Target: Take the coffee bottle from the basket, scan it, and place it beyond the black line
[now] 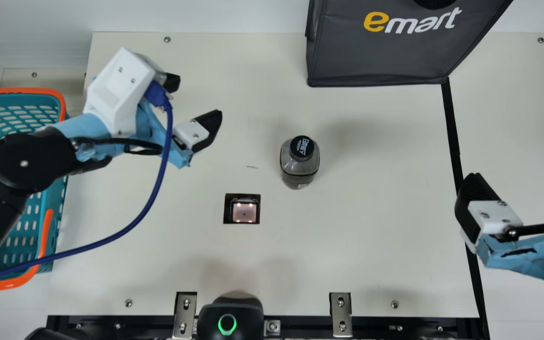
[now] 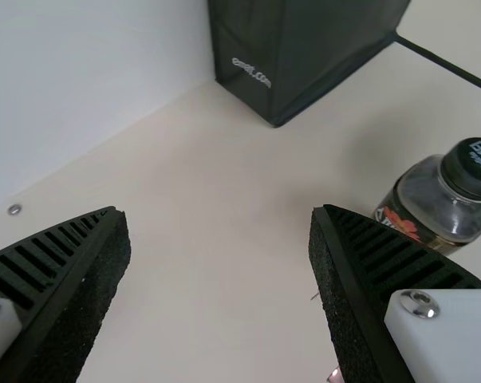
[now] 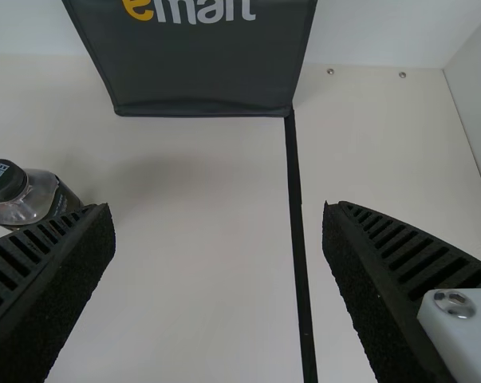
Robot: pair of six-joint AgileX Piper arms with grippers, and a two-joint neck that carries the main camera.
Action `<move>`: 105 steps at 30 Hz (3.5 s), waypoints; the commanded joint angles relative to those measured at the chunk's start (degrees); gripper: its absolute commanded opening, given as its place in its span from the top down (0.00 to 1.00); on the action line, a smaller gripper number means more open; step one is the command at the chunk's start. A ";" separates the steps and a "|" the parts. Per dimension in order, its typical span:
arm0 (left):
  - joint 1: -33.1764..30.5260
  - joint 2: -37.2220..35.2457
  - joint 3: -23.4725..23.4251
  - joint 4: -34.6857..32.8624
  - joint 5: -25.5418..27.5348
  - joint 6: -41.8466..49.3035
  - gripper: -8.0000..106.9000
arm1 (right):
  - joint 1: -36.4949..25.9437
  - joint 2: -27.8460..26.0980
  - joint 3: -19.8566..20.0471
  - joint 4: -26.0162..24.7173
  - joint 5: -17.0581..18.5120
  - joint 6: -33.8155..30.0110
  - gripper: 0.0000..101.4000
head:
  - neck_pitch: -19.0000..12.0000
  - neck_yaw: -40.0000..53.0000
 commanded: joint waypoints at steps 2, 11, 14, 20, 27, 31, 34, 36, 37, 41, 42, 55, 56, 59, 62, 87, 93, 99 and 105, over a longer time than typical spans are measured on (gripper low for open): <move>1.33 -0.96 0.55 0.86 0.06 -0.75 0.15 | 0.00 0.00 0.00 0.00 0.00 0.00 0.10 | -1.57 0.09; 5.50 -3.66 2.37 4.46 -0.16 -4.62 0.15 | 0.00 0.00 0.00 0.00 0.00 0.00 0.10 | -1.57 0.09; 6.70 -4.43 3.01 6.48 -0.40 -6.81 0.15 | 0.00 0.00 0.00 0.00 0.00 0.00 0.10 | -1.57 0.09; 8.45 -6.17 4.20 10.20 -0.51 -10.94 0.15 | 0.00 0.00 0.00 0.00 0.00 0.00 0.10 | -1.57 0.09; 10.76 -8.30 4.99 13.81 0.05 -14.63 0.15 | 0.00 0.00 0.00 0.00 0.00 0.00 0.10 | -1.57 0.09; 12.53 -9.33 5.10 15.14 0.65 -15.76 0.15 | 0.00 0.00 0.00 0.00 0.00 0.00 0.10 | -1.57 0.09; 14.07 -10.02 5.15 15.62 1.21 -15.97 0.15 | 0.00 0.00 0.00 0.00 0.00 0.00 0.10 | -1.57 0.09; 15.11 -10.49 5.21 15.86 1.60 -15.99 0.15 | 0.00 0.00 0.00 0.00 0.00 0.00 0.10 | -1.57 0.09; 15.64 -10.73 5.26 15.92 1.81 -15.96 0.15 | 0.00 0.00 0.00 0.00 0.00 0.00 0.10 | -1.57 0.09; 17.73 -11.70 5.62 16.45 2.37 -16.07 0.15 | 0.00 0.00 0.00 0.00 0.00 0.00 0.10 | -1.57 0.09; 18.23 -11.92 5.70 16.59 2.50 -16.13 0.15 | 0.00 0.00 0.00 0.00 0.00 0.00 0.10 | -1.57 0.09; 23.00 -14.76 6.55 19.05 3.57 -18.36 0.15 | 0.00 0.00 0.00 0.00 0.00 0.00 0.10 | -1.57 0.09; 23.26 -14.95 6.62 19.26 3.57 -18.55 0.15 | 0.00 0.00 0.00 0.00 0.00 0.00 0.10 | -1.57 0.09; 23.83 -15.57 6.81 20.09 3.51 -19.41 0.15 | 0.00 0.00 0.00 0.00 0.00 0.00 0.10 | -1.57 0.09; 24.27 -16.38 7.04 20.85 3.64 -20.21 0.15 | 0.00 0.00 0.00 0.00 0.00 0.00 0.10 | -1.57 0.09; 26.56 -21.04 8.21 23.48 4.47 -22.11 0.15 | 0.00 0.00 0.00 0.00 0.06 0.00 0.10 | -1.57 0.09; 26.56 -21.04 8.21 23.48 4.47 -22.11 0.15 | 0.00 0.00 0.00 0.00 0.06 0.00 0.10 | -1.57 0.09; 26.56 -21.04 8.21 23.48 4.47 -22.11 0.15 | 0.00 0.00 0.00 0.00 0.06 0.00 0.10 | -1.57 0.09; 26.56 -21.04 8.21 23.48 4.47 -22.11 0.15 | 0.00 0.00 0.00 0.00 0.06 0.00 0.10 | -1.57 0.09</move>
